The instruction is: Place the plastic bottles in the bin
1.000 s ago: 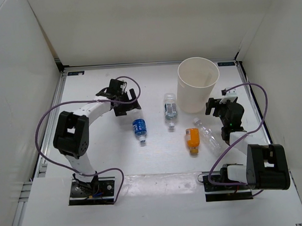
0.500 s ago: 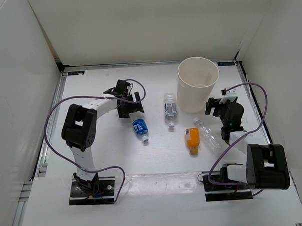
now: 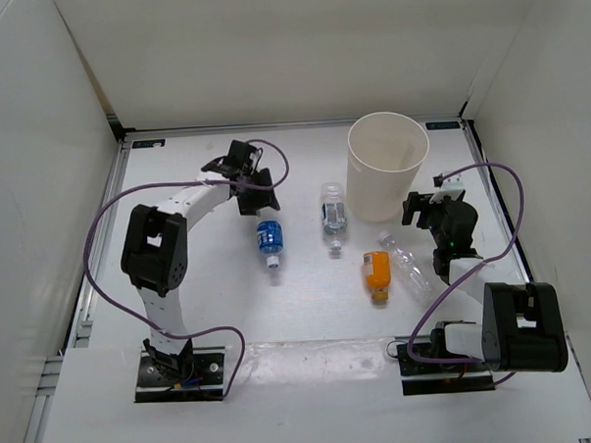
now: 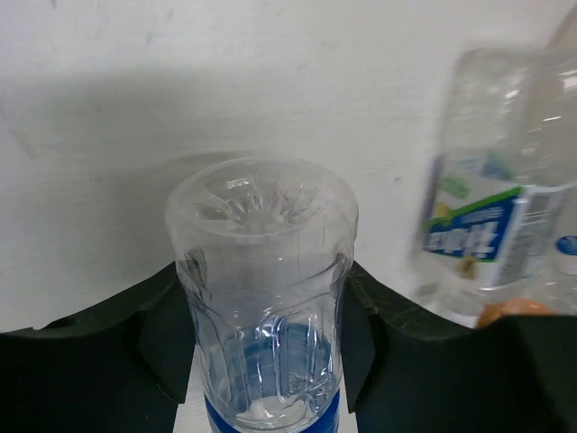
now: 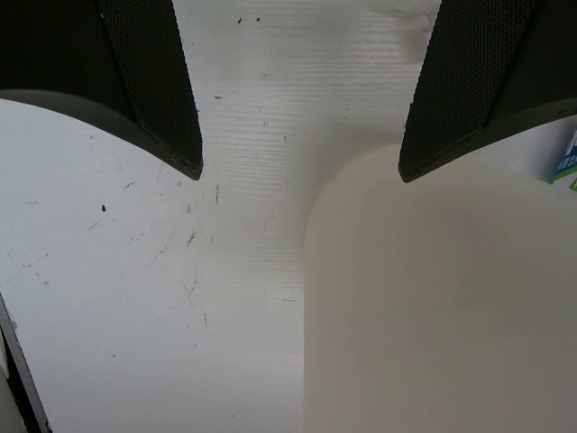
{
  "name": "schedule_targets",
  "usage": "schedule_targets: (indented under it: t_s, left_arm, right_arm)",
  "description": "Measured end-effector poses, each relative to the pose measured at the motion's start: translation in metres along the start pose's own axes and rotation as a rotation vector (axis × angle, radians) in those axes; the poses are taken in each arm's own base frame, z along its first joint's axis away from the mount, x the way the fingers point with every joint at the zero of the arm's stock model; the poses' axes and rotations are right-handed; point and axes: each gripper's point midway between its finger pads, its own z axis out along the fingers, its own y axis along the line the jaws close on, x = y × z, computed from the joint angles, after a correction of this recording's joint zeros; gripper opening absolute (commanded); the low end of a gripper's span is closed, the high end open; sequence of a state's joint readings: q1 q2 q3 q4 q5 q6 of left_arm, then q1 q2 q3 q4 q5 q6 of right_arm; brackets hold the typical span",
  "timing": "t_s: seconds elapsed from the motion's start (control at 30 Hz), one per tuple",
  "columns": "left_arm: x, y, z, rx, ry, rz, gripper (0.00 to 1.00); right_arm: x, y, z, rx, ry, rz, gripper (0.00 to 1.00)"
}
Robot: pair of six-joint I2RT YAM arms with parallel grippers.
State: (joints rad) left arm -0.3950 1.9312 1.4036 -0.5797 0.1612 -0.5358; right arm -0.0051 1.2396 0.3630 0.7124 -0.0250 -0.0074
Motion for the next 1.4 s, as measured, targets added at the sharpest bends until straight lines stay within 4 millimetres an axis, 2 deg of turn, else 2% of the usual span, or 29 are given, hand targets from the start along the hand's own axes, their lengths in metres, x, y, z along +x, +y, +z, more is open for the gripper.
schedule_targets:
  t_s: [0.1,0.2,0.27,0.37,0.4,0.43,0.47,0.53,0.6,0.63,0.73,0.8,0.93,1.07,1.1,1.17,1.23,1.3,1.4]
  left_arm:
    - [-0.029,-0.024,-0.022,0.033,-0.065,0.034,0.41]
    - [-0.073,-0.062,-0.061,0.086,-0.189,0.079,0.38]
    - [-0.109,-0.092,-0.097,0.140,-0.304,0.108,0.38]
    - [-0.165,-0.148,-0.175,0.247,-0.540,0.178,0.38]
    - [-0.184,-0.171,-0.207,0.296,-0.645,0.214,0.38]
    - [-0.196,-0.192,-0.236,0.346,-0.736,0.250,0.36]
    - [-0.203,-0.214,-0.265,0.397,-0.827,0.288,0.35]
    - [-0.206,-0.251,-0.310,0.493,-0.970,0.359,0.33]
    - [-0.202,-0.281,-0.333,0.565,-1.068,0.421,0.29]
    - [-0.199,-0.296,-0.338,0.598,-1.108,0.452,0.27]
    - [-0.193,-0.331,-0.331,0.661,-1.190,0.519,0.26]
    - [-0.191,-0.350,-0.312,0.680,-1.225,0.560,0.26]
    - [-0.184,-0.379,-0.257,0.687,-1.238,0.625,0.31]
    - [-0.171,-0.393,-0.197,0.682,-1.194,0.661,0.34]
    - [-0.168,-0.395,-0.186,0.681,-1.184,0.666,0.41]
    - [-0.162,-0.395,-0.171,0.674,-1.161,0.677,0.47]
    - [-0.159,-0.394,-0.164,0.673,-1.155,0.683,0.67]
    - [-0.156,-0.392,-0.158,0.669,-1.148,0.691,1.00]
    - [-0.151,-0.384,-0.149,0.646,-1.129,0.718,1.00]
  right_arm:
    - [0.000,0.000,0.000,0.000,0.000,0.000,0.90]
    - [0.000,0.000,0.000,0.000,0.000,0.000,0.90]
    - [0.000,0.000,0.000,0.000,0.000,0.000,0.90]
    - [0.000,0.000,0.000,-0.001,0.000,0.001,0.90]
    - [0.000,0.000,0.000,-0.001,0.000,0.001,0.90]
    - [0.000,0.000,0.000,-0.002,0.000,0.001,0.90]
    - [0.000,0.000,0.000,-0.002,0.000,0.001,0.90]
    - [0.000,0.000,0.000,-0.002,0.000,0.001,0.90]
    - [0.000,0.000,0.000,-0.002,0.000,0.001,0.90]
    - [0.000,0.000,0.000,-0.002,0.000,0.001,0.90]
    - [0.000,0.000,0.000,-0.002,0.000,0.001,0.90]
    - [0.000,0.000,0.000,-0.002,0.000,0.001,0.90]
    - [0.000,0.000,0.000,-0.002,0.000,0.001,0.90]
    - [0.000,0.000,0.000,-0.002,0.000,0.001,0.90]
    - [0.000,0.000,0.000,-0.002,0.000,0.001,0.90]
    - [0.000,0.000,0.000,-0.002,0.000,0.001,0.90]
    - [0.000,0.000,0.000,-0.002,0.000,0.001,0.90]
    - [0.000,0.000,0.000,-0.002,0.000,0.001,0.90]
    - [0.000,0.000,0.000,-0.002,0.000,0.001,0.90]
